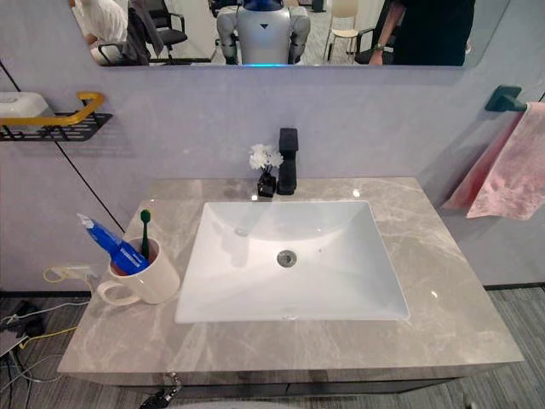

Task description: Organize washtable

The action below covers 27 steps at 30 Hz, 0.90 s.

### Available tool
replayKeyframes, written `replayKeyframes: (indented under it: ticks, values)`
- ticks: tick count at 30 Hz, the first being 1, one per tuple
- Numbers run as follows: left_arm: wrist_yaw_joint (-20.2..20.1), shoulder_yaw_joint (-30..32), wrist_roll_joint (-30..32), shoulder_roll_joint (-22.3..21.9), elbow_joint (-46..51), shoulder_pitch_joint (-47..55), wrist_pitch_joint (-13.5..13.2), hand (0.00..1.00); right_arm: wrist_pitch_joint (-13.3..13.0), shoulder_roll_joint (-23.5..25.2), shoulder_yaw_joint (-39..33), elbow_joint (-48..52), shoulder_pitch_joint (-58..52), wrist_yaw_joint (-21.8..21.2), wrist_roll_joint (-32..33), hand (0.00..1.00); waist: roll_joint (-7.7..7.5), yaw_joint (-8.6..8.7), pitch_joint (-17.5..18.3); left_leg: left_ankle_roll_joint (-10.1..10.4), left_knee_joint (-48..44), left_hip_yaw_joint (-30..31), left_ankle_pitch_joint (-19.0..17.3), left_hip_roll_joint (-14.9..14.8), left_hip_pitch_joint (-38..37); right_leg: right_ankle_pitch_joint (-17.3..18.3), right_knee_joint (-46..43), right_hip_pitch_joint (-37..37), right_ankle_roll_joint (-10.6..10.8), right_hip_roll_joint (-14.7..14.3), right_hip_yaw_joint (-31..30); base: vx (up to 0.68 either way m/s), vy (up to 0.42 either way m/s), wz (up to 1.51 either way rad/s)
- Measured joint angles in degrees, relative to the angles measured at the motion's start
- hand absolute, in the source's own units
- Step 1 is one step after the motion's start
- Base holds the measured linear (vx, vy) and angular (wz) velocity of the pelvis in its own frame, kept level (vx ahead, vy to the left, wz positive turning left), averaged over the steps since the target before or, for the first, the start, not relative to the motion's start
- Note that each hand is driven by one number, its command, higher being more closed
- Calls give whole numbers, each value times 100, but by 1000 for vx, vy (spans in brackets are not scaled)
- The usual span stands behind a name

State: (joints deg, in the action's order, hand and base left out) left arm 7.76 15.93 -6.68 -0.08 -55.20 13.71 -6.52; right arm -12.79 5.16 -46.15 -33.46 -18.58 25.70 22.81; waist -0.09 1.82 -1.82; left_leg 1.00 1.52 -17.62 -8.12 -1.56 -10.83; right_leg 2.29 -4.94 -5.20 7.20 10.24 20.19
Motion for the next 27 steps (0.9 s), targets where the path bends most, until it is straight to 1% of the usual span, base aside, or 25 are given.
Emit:
replayKeyframes:
  ticks: [1,3,4,5,6,8,9,11,12,13,14,17,18,20,21,22,23,27]
  values:
    - [0,0,0,0,-9,0,-17,0,8,0,7,-155,0,-71,50,0,0,-4,0,-1,9,0,0,1,-1,0,1,0,0,1,3,0,0,0]
    - [2,0,-28,0,-39,-2,-44,0,97,-7,185,-623,3,-370,193,0,1,-45,-1,0,50,3,3,6,-25,3,2,0,4,-2,12,0,0,0]
    - [1,-2,-45,0,-41,-2,-45,0,149,-10,239,-701,6,-467,194,0,1,-54,-1,0,57,5,5,8,-33,4,2,-3,6,-3,16,0,0,0]
    - [0,-6,-47,0,-43,-4,-44,0,267,-22,377,-852,3,-665,186,0,-2,-80,-5,1,77,27,10,13,-68,12,6,-34,16,-5,30,22,-18,7]
    - [-3,-8,-46,4,-44,-7,-44,0,394,-36,518,-995,11,-850,120,0,-13,-109,-4,10,121,56,25,27,-126,39,7,-84,43,-1,60,25,-20,7]
    - [-13,-29,-36,17,-50,-19,-47,0,514,-58,740,-1142,33,-1085,24,0,-28,-125,-2,13,248,115,107,56,-201,72,13,-120,51,4,130,34,-30,19]
    - [-37,-121,-27,54,-60,-34,-71,0,623,-75,920,-1287,71,-1311,-151,0,-44,-130,-4,9,331,212,170,63,-200,72,21,-131,51,7,211,42,-39,29]
    - [-68,-198,7,94,-62,-42,-100,0,697,-92,1076,-1409,108,-1449,-261,0,-61,-142,-2,31,371,293,201,61,-193,72,33,-152,51,4,307,42,-35,27]
    - [-140,-199,18,105,-103,-89,-117,0,716,-102,1177,-1510,133,-1576,-400,0,-66,-188,-2,37,371,342,205,54,-188,75,36,-167,55,-3,337,50,-35,17]
    - [-151,-200,22,106,-136,-132,-115,0,719,-109,1260,-1555,134,-1606,-467,0,-66,-266,-4,45,371,345,210,53,-186,75,53,-171,55,-10,338,50,-33,9]
    - [-155,-199,23,108,-150,-134,-117,0,721,-115,1298,-1581,134,-1611,-516,0,-69,-285,-4,51,371,352,214,55,-179,75,73,-180,56,-13,344,49,-38,10]
    - [-220,-226,76,156,-231,-155,-119,0,790,-125,1372,-1805,157,-1782,-722,0,-100,-272,-23,71,370,511,227,53,-174,75,141,-294,56,-19,504,51,-54,26]
    - [-271,-234,89,193,-236,-167,-125,0,794,-129,1427,-1929,179,-1823,-761,0,-145,-269,-61,121,370,575,258,58,-172,75,154,-337,56,-21,548,27,-38,22]
    - [-276,-260,116,256,-291,-224,-122,0,789,-133,1518,-2004,191,-1831,-763,0,-195,-268,-77,124,368,664,262,56,-137,75,203,-367,56,-22,638,19,-54,23]
    - [-273,-279,165,307,-317,-272,-130,0,774,-147,1530,-2087,236,-1841,-763,0,-257,-277,-113,176,368,685,296,63,-108,74,222,-365,56,-25,653,10,-47,17]
    - [-273,-283,186,326,-317,-283,-131,0,767,-153,1544,-2136,268,-1842,-763,0,-280,-273,-134,194,366,696,309,64,-104,74,223,-366,56,-26,654,1,-49,9]
    - [-274,-296,202,358,-329,-315,-142,0,767,-164,1568,-2204,322,-1843,-764,0,-316,-275,-179,201,365,726,329,66,-99,74,227,-369,56,-29,657,-11,-53,8]
    - [-276,-465,246,464,-357,-413,-150,0,745,-184,1589,-2381,445,-1853,-769,0,-353,-267,-322,157,355,829,358,82,-93,73,335,-457,57,-54,676,-22,-45,10]
